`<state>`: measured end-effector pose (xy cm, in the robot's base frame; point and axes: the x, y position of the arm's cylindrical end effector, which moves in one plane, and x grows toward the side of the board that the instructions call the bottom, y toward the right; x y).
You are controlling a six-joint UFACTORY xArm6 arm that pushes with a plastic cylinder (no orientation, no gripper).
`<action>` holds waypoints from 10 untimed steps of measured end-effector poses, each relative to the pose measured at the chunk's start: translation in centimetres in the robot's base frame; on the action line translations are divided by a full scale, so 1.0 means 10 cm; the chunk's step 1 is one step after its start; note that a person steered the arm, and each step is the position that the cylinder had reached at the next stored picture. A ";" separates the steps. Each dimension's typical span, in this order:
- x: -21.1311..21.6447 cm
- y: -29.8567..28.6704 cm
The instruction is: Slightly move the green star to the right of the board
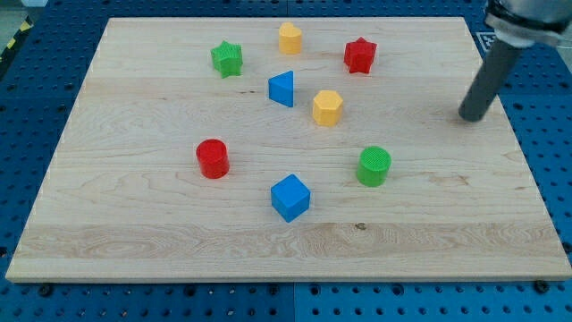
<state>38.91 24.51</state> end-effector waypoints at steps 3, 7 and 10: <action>-1.56 -0.11; -1.97 -1.45; -1.96 -2.93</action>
<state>19.29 -4.83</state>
